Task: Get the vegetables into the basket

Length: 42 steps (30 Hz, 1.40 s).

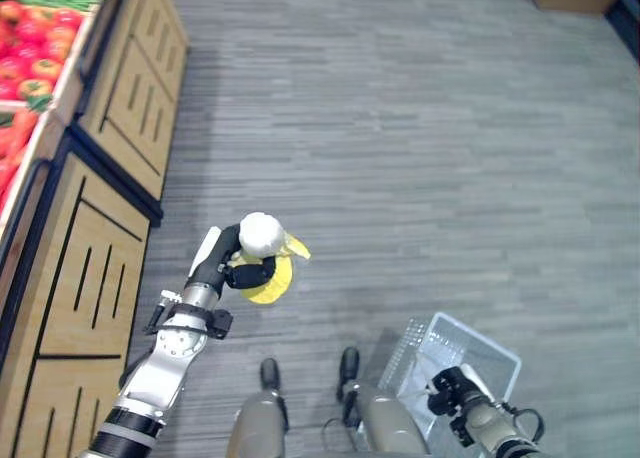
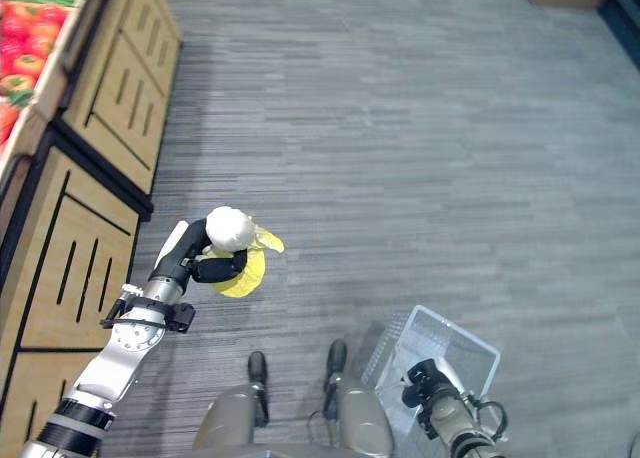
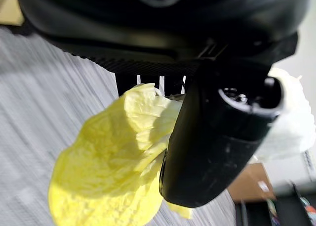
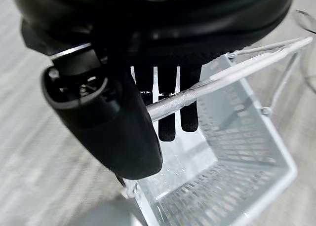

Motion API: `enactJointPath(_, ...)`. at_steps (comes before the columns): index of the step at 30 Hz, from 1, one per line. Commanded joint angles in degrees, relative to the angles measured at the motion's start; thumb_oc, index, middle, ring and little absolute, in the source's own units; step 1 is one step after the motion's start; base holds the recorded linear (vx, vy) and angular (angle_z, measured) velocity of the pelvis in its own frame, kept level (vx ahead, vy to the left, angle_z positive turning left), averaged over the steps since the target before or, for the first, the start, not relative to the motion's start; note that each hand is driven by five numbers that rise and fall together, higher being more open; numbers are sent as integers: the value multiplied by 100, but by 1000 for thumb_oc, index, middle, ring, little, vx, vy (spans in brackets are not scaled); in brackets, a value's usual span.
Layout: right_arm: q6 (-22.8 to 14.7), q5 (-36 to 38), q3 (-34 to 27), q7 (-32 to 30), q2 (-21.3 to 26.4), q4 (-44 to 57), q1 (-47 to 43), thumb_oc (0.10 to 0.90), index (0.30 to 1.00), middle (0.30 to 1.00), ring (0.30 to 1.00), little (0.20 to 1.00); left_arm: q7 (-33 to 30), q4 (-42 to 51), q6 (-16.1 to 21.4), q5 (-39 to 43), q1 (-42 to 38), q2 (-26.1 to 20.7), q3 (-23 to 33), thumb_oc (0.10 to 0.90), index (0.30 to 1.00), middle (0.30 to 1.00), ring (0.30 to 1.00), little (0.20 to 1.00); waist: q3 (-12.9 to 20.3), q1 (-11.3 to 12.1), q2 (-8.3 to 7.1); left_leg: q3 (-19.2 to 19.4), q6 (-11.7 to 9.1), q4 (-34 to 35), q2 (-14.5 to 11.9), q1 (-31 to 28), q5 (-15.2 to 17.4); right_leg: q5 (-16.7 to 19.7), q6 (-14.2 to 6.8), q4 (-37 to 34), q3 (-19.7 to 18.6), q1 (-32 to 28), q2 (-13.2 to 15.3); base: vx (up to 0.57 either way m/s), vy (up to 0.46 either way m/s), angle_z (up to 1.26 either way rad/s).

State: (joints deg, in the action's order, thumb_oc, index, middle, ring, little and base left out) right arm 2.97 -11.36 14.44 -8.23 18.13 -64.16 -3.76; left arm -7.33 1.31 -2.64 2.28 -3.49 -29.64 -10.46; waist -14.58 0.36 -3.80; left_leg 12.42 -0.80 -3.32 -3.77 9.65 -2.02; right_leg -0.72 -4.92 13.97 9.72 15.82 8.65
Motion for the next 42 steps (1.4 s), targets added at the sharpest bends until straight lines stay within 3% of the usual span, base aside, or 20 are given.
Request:
enactJointPath(1, -154, 28, 189, -96, -54, 82, -248, 400, 300, 300, 300, 300, -242, 913, 541, -108, -148, -401, 420, 400, 300, 300, 300, 300, 274, 259, -265, 70, -212, 717, 45, -132, -348, 1086, -859, -1117, -393, -1045, 659, 15, 123, -9)
enactJointPath(9, -123, 63, 280, -75, -140, 226, -359, 400, 300, 300, 300, 300, -253, 824, 409, -309, -127, -494, 459, 400, 300, 300, 300, 300, 201, 402, -489, 325, -103, 778, 131, -321, -159, 1496, -983, -1091, -182, -934, 772, 25, 72, -10)
enactJointPath(15, -91, 58, 213, -96, -57, 497, -413, 400, 300, 300, 300, 300, -121, 548, 275, -595, -7, -541, 365, 400, 300, 300, 300, 300, 237, 416, -494, 435, -75, 777, 168, -480, -80, 1576, -1008, -1076, -124, -958, 833, 19, 32, -12)
enactJointPath(24, 30, -104, 189, -161, 388, 1494, -889, 400, 300, 300, 300, 300, -4, -155, 11, -1496, -235, -546, -59, 400, 300, 300, 300, 300, 532, 430, -241, 430, -95, 719, 197, -761, 11, 1280, -1008, -1203, 69, -1241, 972, 47, -7, -2)
enactJointPath(27, 107, -239, 317, -182, 584, 1801, -1387, 400, 300, 300, 300, 300, 132, -673, -195, -2211, -728, -622, -419, 400, 300, 300, 300, 300, 652, 407, -90, 368, -134, 652, 138, -874, 38, 1024, -977, -1276, 114, -1422, 937, 62, -47, 8)
enactJointPath(32, 198, -376, 492, -164, 666, 2082, -1901, 400, 300, 300, 300, 300, 147, -828, -317, -2743, -1156, -684, -644, 400, 300, 300, 300, 300, 722, 425, 62, 300, -191, 658, 87, -897, -2, 855, -920, -1381, 169, -1529, 884, 23, -47, 4)
enactJointPath(42, 361, -621, 987, -125, 325, 2085, -2871, 400, 300, 300, 300, 300, 453, -709, -434, -3566, -1430, -708, -1054, 400, 300, 300, 300, 300, 705, 539, 382, 167, -324, 769, -50, -769, -206, 825, -807, -1666, 231, -1553, 730, -17, -63, 6)
